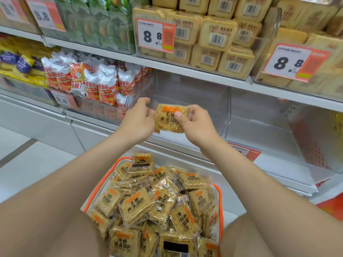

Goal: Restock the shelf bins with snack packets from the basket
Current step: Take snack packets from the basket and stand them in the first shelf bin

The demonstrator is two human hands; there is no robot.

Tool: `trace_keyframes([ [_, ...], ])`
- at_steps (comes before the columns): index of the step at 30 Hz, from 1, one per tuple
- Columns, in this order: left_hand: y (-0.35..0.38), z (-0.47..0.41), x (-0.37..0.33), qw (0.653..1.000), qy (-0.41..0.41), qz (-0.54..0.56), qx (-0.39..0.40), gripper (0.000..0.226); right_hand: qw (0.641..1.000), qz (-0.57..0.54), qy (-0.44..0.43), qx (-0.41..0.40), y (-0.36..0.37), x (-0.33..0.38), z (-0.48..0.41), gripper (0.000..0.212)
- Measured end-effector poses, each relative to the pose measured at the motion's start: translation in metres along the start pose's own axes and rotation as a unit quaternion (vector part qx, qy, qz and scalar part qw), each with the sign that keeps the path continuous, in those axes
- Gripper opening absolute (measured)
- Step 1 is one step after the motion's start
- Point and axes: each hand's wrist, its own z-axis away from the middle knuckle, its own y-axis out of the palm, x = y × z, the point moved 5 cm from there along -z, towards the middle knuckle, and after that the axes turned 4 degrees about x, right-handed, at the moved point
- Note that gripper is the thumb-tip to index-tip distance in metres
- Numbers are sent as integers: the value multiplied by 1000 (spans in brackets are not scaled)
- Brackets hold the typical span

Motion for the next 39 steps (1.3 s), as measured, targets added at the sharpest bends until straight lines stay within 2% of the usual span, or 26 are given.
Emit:
trace_keyframes([
  [4,-6,-29,2,991,8,-134,22,60,995,-62,29,-76,2,1,-33,29],
  [7,-4,-42,15,958,72,-277,18,50,993,-51,62,-91,11,-3,-68,29],
  [10,5,-55,23,932,114,-343,36,41,991,-5,116,-73,24,-13,-110,31],
  [12,8,-60,23,928,139,-345,33,31,991,64,115,-32,35,-16,-135,33],
  [15,13,-66,33,936,137,-322,37,39,981,155,115,28,55,-19,-171,37],
  [18,16,-73,41,944,139,-299,16,45,956,268,116,21,66,-22,-205,41],
  [24,21,-88,45,942,133,-307,-14,44,965,244,87,-28,71,-34,-242,35],
  [28,30,-93,46,936,147,-319,-9,47,980,171,69,-72,78,-43,-253,32],
  [32,33,-95,46,936,150,-318,-10,49,983,144,2,-116,77,-39,-251,44],
  [35,33,-93,46,935,155,-318,-10,50,976,204,-27,-68,81,-41,-251,32],
  [39,31,-86,41,933,174,-314,-7,55,962,267,-14,57,89,-49,-244,59],
])
